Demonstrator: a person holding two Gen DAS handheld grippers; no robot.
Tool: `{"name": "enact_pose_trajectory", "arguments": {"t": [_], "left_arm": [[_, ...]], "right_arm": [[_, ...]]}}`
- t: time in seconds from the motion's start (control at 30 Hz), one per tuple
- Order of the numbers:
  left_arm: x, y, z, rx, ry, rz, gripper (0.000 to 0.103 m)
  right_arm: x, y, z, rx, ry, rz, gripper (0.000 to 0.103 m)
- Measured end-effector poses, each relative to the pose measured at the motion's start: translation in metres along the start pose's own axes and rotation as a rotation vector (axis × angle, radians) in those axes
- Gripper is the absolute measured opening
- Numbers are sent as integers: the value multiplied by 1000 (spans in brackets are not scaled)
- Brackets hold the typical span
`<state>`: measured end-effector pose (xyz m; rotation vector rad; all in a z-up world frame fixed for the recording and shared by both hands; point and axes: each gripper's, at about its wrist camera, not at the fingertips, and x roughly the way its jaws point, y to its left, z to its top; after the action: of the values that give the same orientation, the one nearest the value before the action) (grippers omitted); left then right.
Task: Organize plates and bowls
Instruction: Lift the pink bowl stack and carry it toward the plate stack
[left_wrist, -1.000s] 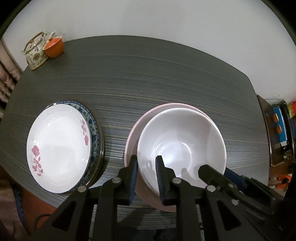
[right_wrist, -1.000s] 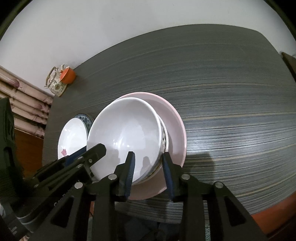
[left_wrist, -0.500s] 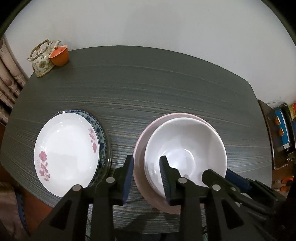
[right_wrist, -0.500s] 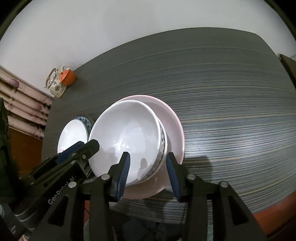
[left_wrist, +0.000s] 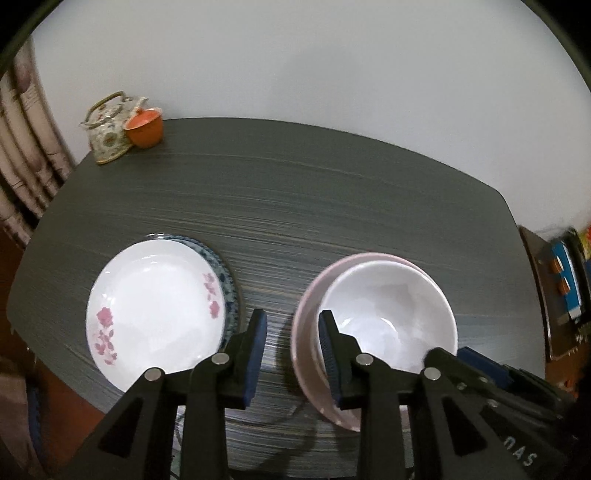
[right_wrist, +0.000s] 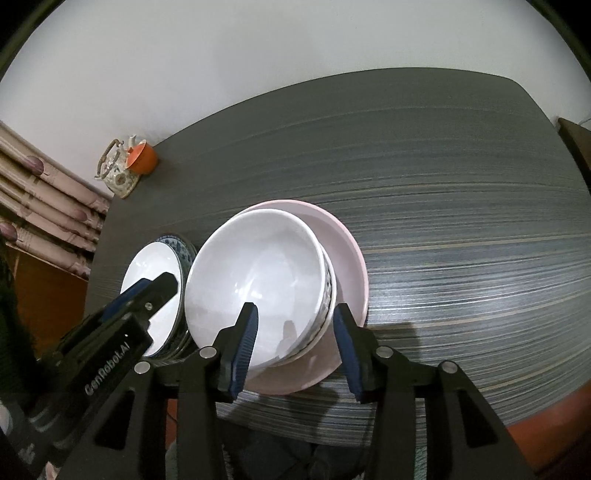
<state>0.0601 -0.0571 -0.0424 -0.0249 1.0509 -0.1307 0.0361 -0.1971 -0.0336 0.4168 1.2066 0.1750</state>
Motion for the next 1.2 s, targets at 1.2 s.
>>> {"name": "enact_pose_trajectory", "arguments": {"t": [1.2], "left_arm": [[11,49,1,-189,71,-183,33]], "right_arm": [[-7,-23,6,81,-28,7,40]]}}
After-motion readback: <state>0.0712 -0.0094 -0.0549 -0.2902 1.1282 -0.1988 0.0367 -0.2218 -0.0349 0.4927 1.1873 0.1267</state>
